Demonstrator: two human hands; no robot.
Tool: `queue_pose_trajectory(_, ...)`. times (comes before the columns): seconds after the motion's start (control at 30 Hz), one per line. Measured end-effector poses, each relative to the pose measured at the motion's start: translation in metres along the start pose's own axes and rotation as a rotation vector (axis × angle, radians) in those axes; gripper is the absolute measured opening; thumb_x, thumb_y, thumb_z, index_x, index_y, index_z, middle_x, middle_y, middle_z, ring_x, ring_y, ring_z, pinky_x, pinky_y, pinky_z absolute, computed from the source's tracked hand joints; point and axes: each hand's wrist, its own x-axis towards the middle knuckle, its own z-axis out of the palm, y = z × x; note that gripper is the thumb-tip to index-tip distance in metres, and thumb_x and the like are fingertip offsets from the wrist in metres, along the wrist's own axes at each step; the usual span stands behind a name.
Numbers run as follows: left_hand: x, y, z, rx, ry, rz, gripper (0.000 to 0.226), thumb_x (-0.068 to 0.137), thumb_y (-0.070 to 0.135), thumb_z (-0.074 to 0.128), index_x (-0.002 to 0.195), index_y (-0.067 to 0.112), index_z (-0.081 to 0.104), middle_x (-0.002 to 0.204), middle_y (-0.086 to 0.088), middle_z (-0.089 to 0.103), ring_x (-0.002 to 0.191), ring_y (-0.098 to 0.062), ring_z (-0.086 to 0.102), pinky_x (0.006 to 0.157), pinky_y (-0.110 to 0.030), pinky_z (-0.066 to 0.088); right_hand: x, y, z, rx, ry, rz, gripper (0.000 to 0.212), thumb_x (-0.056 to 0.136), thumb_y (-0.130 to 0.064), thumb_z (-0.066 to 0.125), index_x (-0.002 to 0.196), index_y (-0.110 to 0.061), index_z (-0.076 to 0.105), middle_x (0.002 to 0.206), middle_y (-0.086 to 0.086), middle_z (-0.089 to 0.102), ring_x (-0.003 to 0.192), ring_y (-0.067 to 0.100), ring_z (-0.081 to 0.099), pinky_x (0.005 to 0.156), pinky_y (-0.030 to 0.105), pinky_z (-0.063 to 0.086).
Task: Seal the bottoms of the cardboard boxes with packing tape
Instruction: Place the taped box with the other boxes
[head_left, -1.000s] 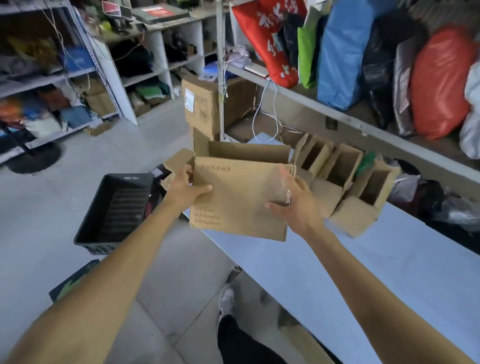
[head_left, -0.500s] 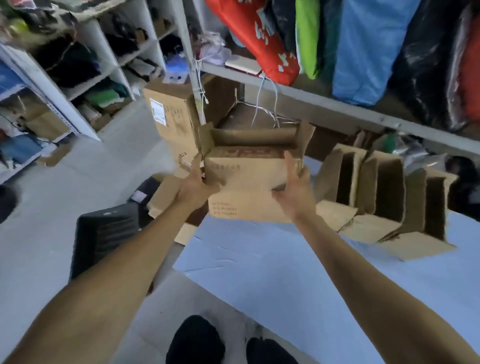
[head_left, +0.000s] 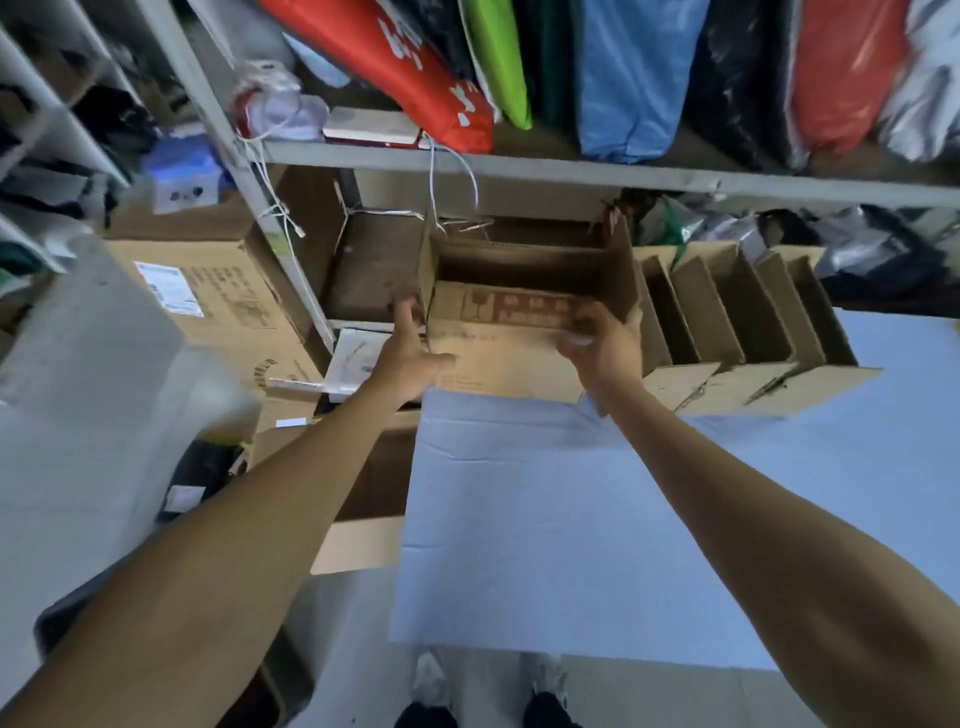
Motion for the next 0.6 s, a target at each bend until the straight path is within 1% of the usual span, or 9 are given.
queue_pose_trajectory(0.1,-0.011,-0.001,0.0,0.034,-0.016,0.003,0.092,0.076,0.005,0.078,0.142,0.029,0.018,0.114,0.018,0.053,0.107,-0.01,0.056,0.065,-0.014,0.044,-0.008,-0.002,-0.011,-0.058,-0.075,0.009,0.032,0.083,-0.034,0.076,0.114,-0.026,0.067,0.147,0.007,0.034,0.124,0.029,0.046,0.108,0.033,0.041)
queue_pose_trajectory(0.2,-0.025,0.01,-0.001,0.084,0.038,0.015,0.093,0.077,0.007,0.078,0.141,0.035,0.017,0.103,0.03,0.048,0.105,-0.007,0.056,0.057,-0.006,0.042,-0.02,-0.001,-0.028,-0.071,-0.073,-0.018,0.039,0.082,-0.036,0.078,0.118,-0.031,0.065,0.15,0.008,0.031,0.131,0.033,0.04,0.11,0.036,0.037)
queue_pose_trajectory(0.23,-0.032,0.017,-0.001,0.065,0.077,0.018,0.096,0.077,0.01,0.079,0.144,0.036,0.014,0.111,0.027,0.05,0.108,-0.004,0.054,0.064,-0.006,0.044,-0.025,0.0,-0.035,-0.066,-0.055,-0.031,0.044,0.081,-0.036,0.078,0.122,-0.032,0.063,0.152,0.01,0.029,0.134,0.035,0.038,0.111,0.037,0.037)
queue_pose_trajectory(0.27,-0.042,0.023,0.001,0.039,0.134,0.025,0.104,0.077,0.013,0.08,0.147,0.037,0.008,0.126,0.019,0.049,0.115,-0.003,0.049,0.078,-0.011,0.046,-0.032,0.002,-0.042,-0.058,-0.037,-0.042,0.049,0.081,-0.037,0.077,0.126,-0.032,0.06,0.155,0.01,0.025,0.136,0.035,0.036,0.111,0.038,0.037)
queue_pose_trajectory(0.33,-0.067,0.032,0.009,0.065,0.286,0.069,0.114,0.073,0.016,0.084,0.152,0.034,0.004,0.153,0.002,0.032,0.136,-0.013,0.035,0.1,-0.028,0.038,-0.051,0.009,-0.06,-0.044,0.007,-0.059,0.06,0.081,-0.039,0.075,0.136,-0.032,0.051,0.158,0.009,0.021,0.142,0.03,0.03,0.11,0.038,0.038)
queue_pose_trajectory(0.4,-0.095,0.04,0.027,0.147,0.371,0.12,0.112,0.069,0.015,0.085,0.153,0.027,0.011,0.156,-0.007,0.027,0.143,-0.027,0.026,0.114,-0.044,0.029,-0.074,0.021,-0.078,-0.014,0.051,-0.066,0.064,0.082,-0.041,0.073,0.14,-0.032,0.046,0.157,0.008,0.025,0.143,0.027,0.03,0.109,0.04,0.039)
queue_pose_trajectory(0.43,-0.109,0.045,0.04,0.191,0.372,0.138,0.109,0.069,0.015,0.085,0.152,0.022,0.014,0.155,-0.011,0.027,0.143,-0.031,0.024,0.116,-0.048,0.025,-0.086,0.03,-0.086,0.007,0.058,-0.055,0.066,0.083,-0.041,0.073,0.142,-0.03,0.044,0.155,0.006,0.028,0.141,0.026,0.033,0.108,0.039,0.039)
queue_pose_trajectory(0.5,-0.132,0.053,0.074,0.289,0.32,0.162,0.104,0.072,0.018,0.082,0.153,0.014,0.017,0.153,-0.018,0.026,0.14,-0.037,0.024,0.115,-0.045,0.024,-0.105,0.052,-0.1,0.047,0.037,-0.012,0.071,0.083,-0.042,0.074,0.144,-0.024,0.042,0.151,0.006,0.032,0.136,0.024,0.037,0.104,0.033,0.037)
queue_pose_trajectory(0.6,-0.142,0.062,0.124,0.328,0.104,0.123,0.1,0.077,0.026,0.078,0.154,0.017,0.014,0.152,-0.013,0.024,0.138,-0.031,0.025,0.106,-0.04,0.033,-0.111,0.081,-0.114,0.021,-0.036,0.06,0.075,0.083,-0.044,0.074,0.144,-0.02,0.039,0.147,0.009,0.04,0.131,0.027,0.044,0.097,0.031,0.038)
